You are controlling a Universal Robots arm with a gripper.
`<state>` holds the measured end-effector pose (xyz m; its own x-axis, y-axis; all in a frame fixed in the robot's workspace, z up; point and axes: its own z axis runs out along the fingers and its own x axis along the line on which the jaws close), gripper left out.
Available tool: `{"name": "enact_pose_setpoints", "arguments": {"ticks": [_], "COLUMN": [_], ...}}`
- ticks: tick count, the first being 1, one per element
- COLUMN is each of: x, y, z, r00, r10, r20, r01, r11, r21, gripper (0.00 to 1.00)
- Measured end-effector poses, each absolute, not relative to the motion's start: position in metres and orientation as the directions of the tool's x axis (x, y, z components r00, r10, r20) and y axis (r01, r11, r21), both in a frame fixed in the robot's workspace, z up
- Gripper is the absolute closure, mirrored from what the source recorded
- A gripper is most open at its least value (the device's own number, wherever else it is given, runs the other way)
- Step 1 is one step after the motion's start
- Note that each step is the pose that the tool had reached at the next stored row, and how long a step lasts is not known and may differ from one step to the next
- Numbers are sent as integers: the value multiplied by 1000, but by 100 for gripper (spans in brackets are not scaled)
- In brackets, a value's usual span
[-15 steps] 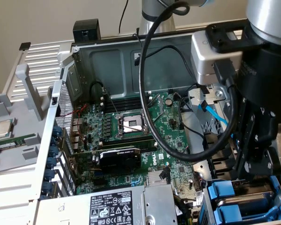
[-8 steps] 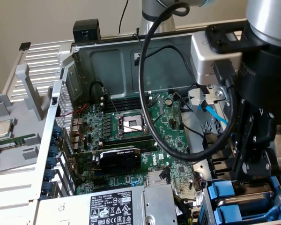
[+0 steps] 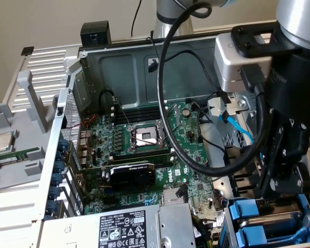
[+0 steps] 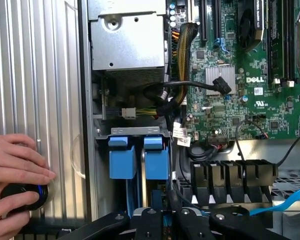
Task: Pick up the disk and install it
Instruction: 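Insert the second disk wire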
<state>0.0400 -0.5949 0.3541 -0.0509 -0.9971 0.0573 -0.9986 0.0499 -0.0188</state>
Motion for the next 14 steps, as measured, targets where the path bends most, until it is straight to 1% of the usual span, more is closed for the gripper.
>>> {"name": "enact_pose_setpoints", "arguments": {"ticks": [11,14], "x": [41,41], "y": [-595,-597], "z": [354,354], "r00": [-52,-52], "r10": [-997,-998], "r20": [54,47], "r01": [-999,-999], "r11": [51,52], "r21": [-11,-11], "gripper": [84,84]}}
